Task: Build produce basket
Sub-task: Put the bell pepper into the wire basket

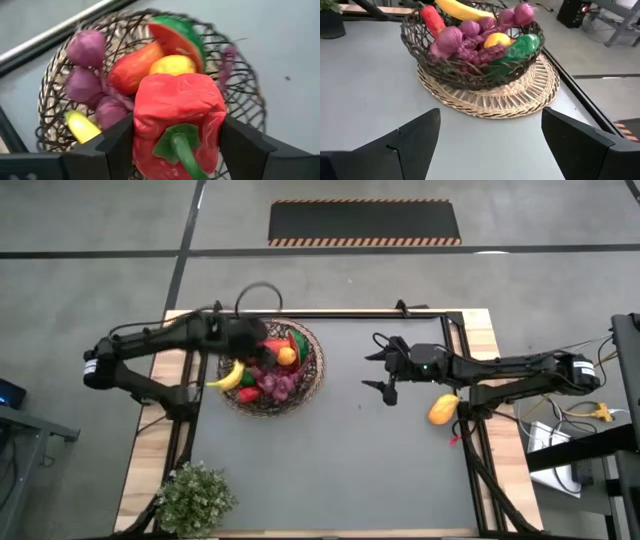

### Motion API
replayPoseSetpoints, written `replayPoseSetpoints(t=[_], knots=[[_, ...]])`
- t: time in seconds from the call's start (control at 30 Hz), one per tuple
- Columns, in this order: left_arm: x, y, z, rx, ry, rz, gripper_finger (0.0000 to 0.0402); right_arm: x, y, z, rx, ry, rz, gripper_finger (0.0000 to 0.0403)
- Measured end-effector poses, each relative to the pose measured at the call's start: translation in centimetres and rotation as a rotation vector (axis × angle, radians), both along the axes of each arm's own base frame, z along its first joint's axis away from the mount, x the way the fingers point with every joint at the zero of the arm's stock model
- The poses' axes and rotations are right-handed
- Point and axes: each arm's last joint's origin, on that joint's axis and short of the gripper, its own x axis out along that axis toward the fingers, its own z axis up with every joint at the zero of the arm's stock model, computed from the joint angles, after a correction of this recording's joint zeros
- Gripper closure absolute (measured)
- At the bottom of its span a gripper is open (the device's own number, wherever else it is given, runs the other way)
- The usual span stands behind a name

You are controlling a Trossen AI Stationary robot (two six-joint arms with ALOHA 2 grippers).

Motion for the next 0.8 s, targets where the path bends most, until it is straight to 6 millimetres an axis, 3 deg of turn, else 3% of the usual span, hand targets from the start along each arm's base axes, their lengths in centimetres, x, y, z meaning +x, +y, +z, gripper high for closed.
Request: replayPoseSetpoints(t=[0.13,0.3,0.8], knots=[[-0.2,3.8,-0.9,-0.063,0.042,0.028,0.0177,0.0,-0.2,-0.7,0.005,0.035,-0.006,0.0075],[0.4,6.9,-2.5,-0.091,0.104,0.062,0.0177,0.2,-0.5,-1.4,-0.009,0.063,-0.007,0.0075],[5.4,10.1,-6.1,-0.094,0.247,0.006,0.0177,1.2,-2.4,-3.9,0.013,0.179,-0.065,0.0075]])
